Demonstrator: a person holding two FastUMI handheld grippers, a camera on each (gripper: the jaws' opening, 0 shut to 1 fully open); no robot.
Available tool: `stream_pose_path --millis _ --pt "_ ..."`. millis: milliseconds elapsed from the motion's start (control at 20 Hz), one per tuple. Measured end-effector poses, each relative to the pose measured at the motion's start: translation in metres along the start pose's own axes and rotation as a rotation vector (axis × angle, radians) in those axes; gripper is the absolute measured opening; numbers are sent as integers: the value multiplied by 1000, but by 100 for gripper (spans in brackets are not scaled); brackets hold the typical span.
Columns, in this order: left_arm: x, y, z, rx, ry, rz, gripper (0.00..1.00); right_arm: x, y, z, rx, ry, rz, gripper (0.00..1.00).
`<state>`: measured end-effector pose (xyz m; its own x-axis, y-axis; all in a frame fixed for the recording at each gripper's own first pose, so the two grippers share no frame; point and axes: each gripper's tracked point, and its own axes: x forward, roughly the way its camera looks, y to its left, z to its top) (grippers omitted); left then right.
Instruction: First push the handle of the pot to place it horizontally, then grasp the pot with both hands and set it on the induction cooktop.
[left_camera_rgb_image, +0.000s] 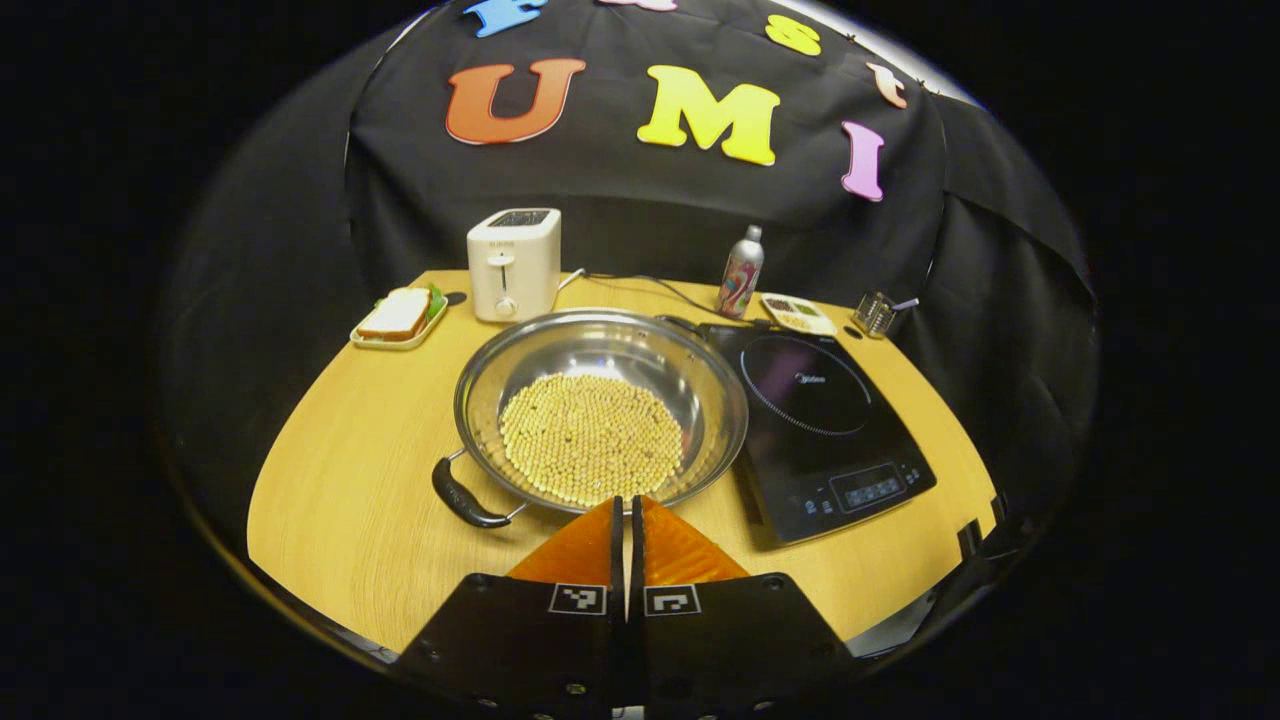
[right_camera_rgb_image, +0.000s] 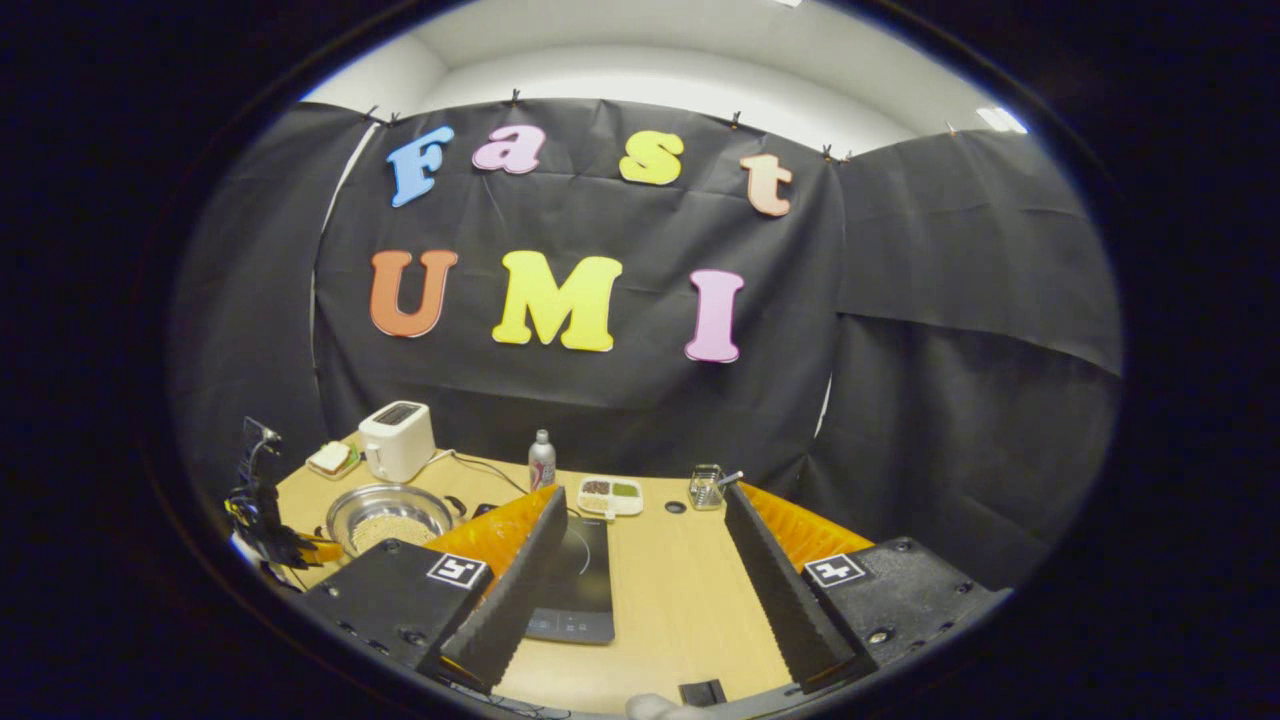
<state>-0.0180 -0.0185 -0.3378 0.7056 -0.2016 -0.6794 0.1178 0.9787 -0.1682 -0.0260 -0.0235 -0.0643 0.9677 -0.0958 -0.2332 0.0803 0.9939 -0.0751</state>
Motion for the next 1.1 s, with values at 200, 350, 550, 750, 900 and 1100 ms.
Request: stream_pose_path --millis 200,350,550,750,900,1100 --pt "20 17 -34 26 103 20 0 0 -2 -18 41 38 -11 97" --pt "33 31 -47 53 163 36 0 2 -1 -29 61 62 -11 97" --pt "46 43 -47 101 191 57 5 5 2 -34 59 75 -8 100" --pt "54 57 -50 76 216 93 0 10 -3 -34 49 73 -15 97" --pt "56 67 -50 77 220 110 11 13 -5 -34 53 74 -19 97" --pt "57 76 -49 59 228 123 10 19 0 -39 56 90 -14 97"
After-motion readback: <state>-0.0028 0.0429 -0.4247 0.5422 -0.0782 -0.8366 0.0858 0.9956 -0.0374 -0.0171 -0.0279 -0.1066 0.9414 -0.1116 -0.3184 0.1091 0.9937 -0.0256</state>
